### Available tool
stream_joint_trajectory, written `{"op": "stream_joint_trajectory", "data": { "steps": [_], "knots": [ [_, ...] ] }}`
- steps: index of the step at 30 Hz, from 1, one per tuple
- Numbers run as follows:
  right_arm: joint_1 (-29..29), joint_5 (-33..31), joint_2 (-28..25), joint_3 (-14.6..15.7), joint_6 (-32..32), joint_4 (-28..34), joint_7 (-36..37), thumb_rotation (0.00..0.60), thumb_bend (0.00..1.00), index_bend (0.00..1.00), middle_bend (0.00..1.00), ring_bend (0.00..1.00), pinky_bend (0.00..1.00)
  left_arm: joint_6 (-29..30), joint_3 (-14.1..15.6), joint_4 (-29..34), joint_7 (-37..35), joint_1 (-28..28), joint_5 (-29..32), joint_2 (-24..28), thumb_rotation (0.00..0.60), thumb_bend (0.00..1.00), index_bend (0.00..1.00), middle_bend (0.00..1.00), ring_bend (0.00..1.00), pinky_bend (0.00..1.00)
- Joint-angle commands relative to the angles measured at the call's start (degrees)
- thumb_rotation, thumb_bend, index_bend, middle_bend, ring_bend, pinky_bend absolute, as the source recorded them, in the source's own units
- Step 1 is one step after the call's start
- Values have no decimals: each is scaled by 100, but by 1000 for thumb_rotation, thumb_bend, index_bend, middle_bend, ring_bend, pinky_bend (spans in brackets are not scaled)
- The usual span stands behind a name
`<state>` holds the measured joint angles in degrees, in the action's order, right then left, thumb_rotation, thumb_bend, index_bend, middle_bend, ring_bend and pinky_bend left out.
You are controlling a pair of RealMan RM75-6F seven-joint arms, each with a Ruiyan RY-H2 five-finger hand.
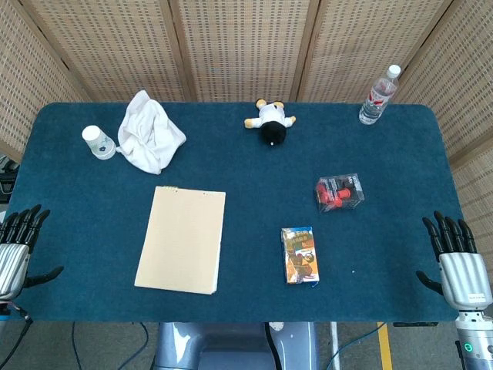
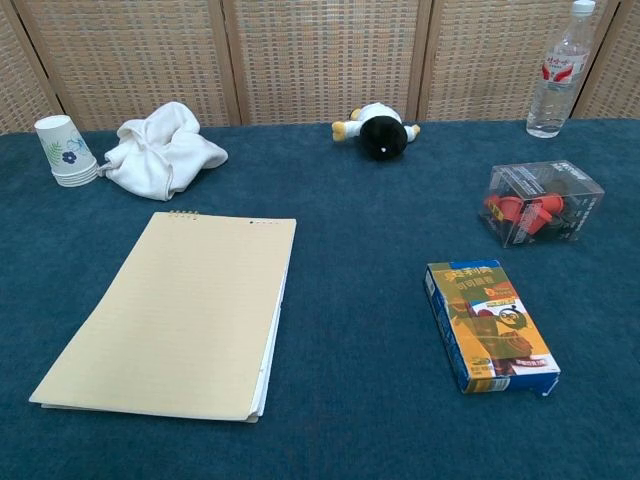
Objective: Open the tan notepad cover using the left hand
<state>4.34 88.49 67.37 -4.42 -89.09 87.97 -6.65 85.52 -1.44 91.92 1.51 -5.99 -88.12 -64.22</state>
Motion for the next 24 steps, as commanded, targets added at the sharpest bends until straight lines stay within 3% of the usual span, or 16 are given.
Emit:
{"op": "stream_joint_trajectory", "data": {
  "steps": [1,6,13,18,24],
  "knots": [
    [-3,5,1,2,-1,-9,26,600,0,0,0,0,0,-8,11,-3,13,1,-7,-12,600,0,0,0,0,0],
    [13,26,3,15,32,28,23,600,0,0,0,0,0,-112,74,-39,-89,-61,-127,-63,600,0,0,0,0,0],
    [33,45,20,35,81,45,-19,600,0,0,0,0,0,-258,286,-324,-403,-331,-856,-332,600,16,0,0,0,0],
    [64,16,46,41,164,11,-55,600,0,0,0,0,0,-701,558,-734,-316,-732,-1569,-904,600,135,19,0,0,0],
    [64,29,41,54,170,27,-58,600,0,0,0,0,0,-1226,714,-1218,-94,-1109,-1940,-1586,600,261,88,0,0,0]
  ]
}}
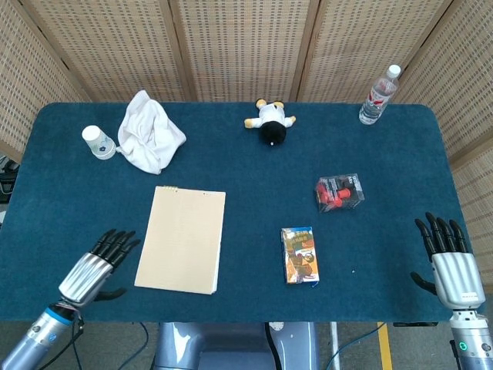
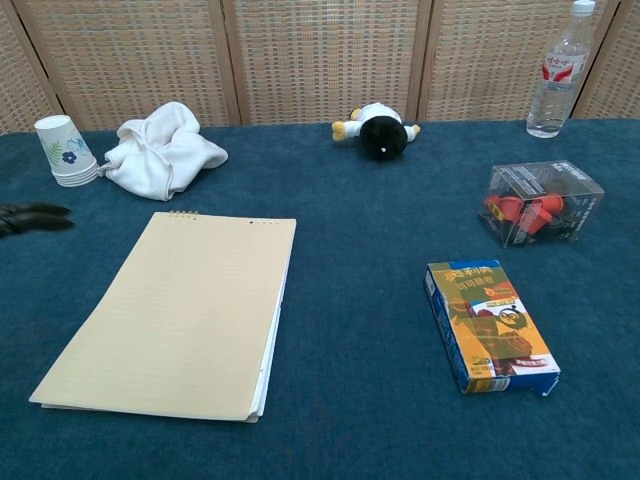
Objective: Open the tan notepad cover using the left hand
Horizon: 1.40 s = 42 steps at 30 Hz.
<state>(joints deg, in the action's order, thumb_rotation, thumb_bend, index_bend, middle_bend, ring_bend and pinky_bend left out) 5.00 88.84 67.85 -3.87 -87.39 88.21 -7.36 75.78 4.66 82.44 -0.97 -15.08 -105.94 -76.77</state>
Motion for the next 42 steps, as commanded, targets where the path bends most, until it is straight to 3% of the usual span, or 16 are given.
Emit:
{"op": "stream_joint_trajectory", "data": {
  "steps": [1,7,13,19,42],
  "knots": [
    [-7,-15,-16,-4,-2,6,36,600,0,0,0,0,0,-334,122,-349,193,-241,-168,-469,600,279,92,0,0,0],
    [-7,-7,-58,6,11,16,146,600,0,0,0,0,0,-531,160,-690,294,-313,-73,-919,600,299,102,0,0,0],
    [8,-11,-76,19,62,27,196,600,0,0,0,0,0,-523,299,-930,227,-291,-45,-1118,600,300,115,0,0,0],
    [6,-29,-104,10,63,41,256,600,0,0,0,0,0,-520,255,-1186,234,-322,98,-1286,600,300,115,0,0,0],
    [13,-86,-127,-14,87,16,364,600,0,0,0,0,0,-600,233,-1577,64,-513,527,-1451,600,306,123,0,0,0]
  ]
}}
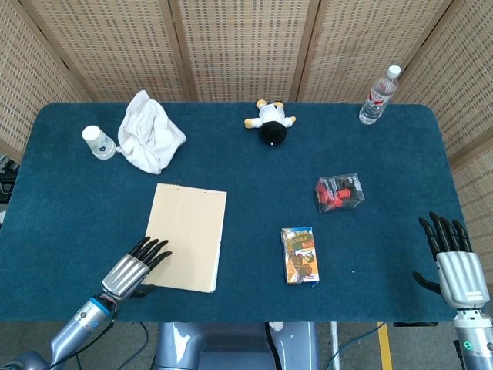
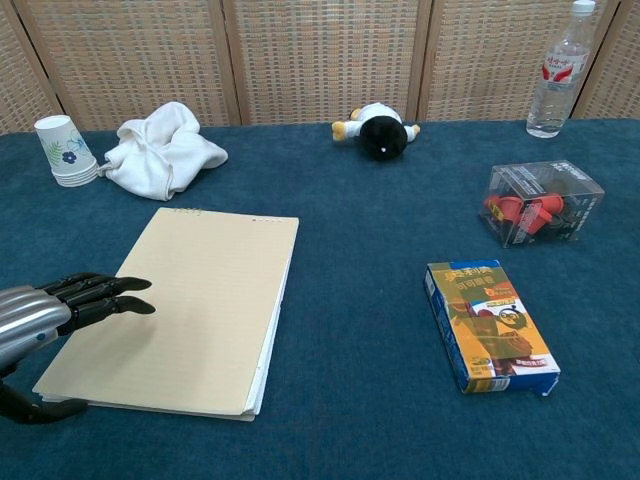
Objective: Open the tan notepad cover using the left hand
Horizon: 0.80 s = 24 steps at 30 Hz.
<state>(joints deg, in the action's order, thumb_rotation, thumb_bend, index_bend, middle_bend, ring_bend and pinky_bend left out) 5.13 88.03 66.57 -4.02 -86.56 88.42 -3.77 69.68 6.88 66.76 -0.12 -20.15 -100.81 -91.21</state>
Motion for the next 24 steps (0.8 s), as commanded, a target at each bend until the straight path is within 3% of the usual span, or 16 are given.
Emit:
{"op": "stream_joint_trajectory", "data": {
  "steps": [1,24],
  "knots": [
    [0,-3,2,1,3,-6,5,600,0,0,0,0,0,14,20,-18,-26,-9,16,-9,600,305,123,0,0,0],
    [2,-3,-41,-2,5,10,133,600,0,0,0,0,0,0,-85,147,158,-208,196,-4,600,451,159,0,0,0]
  ]
}}
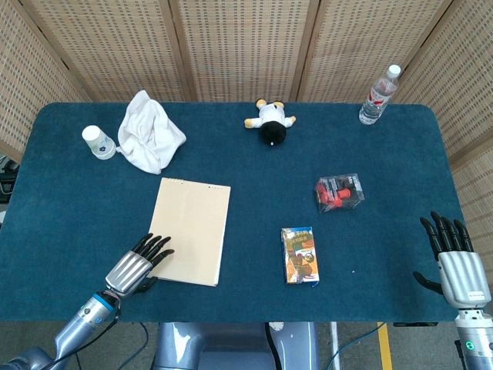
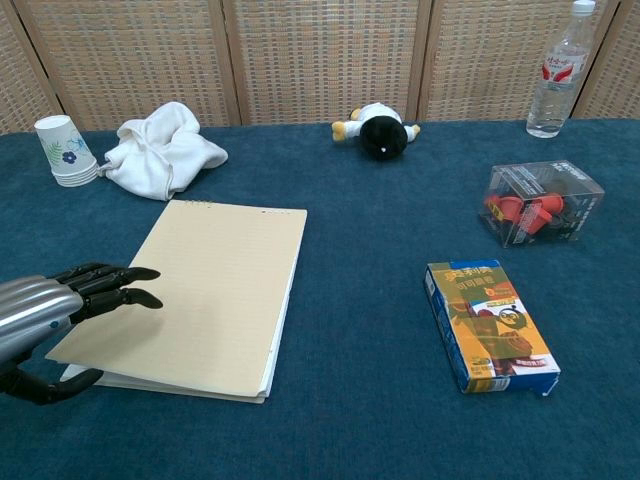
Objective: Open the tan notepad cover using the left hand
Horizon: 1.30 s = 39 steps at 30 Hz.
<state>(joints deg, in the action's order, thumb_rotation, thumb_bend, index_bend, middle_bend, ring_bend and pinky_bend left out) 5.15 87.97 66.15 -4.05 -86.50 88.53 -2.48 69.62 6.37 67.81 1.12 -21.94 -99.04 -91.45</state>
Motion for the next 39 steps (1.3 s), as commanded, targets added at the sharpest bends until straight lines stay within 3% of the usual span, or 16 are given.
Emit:
{"op": "stream_joint_trajectory", "data": {
  "steps": [1,11,17,24,26,29,31,39],
  "knots": [
    [-1,4,0,2,-3,-1,8,600,0,0,0,0,0,4,-70,87,60,-56,40,35,600,451,162,0,0,0],
    [1,-8,-11,-6,0,9,43,600,0,0,0,0,0,-380,-677,665,284,-482,574,261,600,451,170,0,0,0],
    [5,-29,-21,-15,14,15,70,600,0,0,0,0,0,-784,-515,811,431,-577,714,394,600,452,161,0,0,0],
    [10,-38,-30,-18,27,21,97,600,0,0,0,0,0,-781,-434,564,398,-565,740,267,600,460,178,0,0,0],
    [12,-39,-30,-16,33,20,102,600,0,0,0,0,0,-693,-462,507,368,-561,728,208,600,503,245,57,43,18],
    [15,-51,-29,-19,43,22,109,600,0,0,0,0,0,-542,-439,395,262,-558,627,148,600,551,405,249,198,115],
    [18,-53,-31,-20,49,24,114,600,0,0,0,0,0,-530,-416,356,257,-566,604,142,600,552,470,310,250,187],
    [25,-51,-38,-5,78,30,132,600,0,0,0,0,0,-362,-557,72,217,-677,563,-107,600,570,485,318,264,214]
  ]
}}
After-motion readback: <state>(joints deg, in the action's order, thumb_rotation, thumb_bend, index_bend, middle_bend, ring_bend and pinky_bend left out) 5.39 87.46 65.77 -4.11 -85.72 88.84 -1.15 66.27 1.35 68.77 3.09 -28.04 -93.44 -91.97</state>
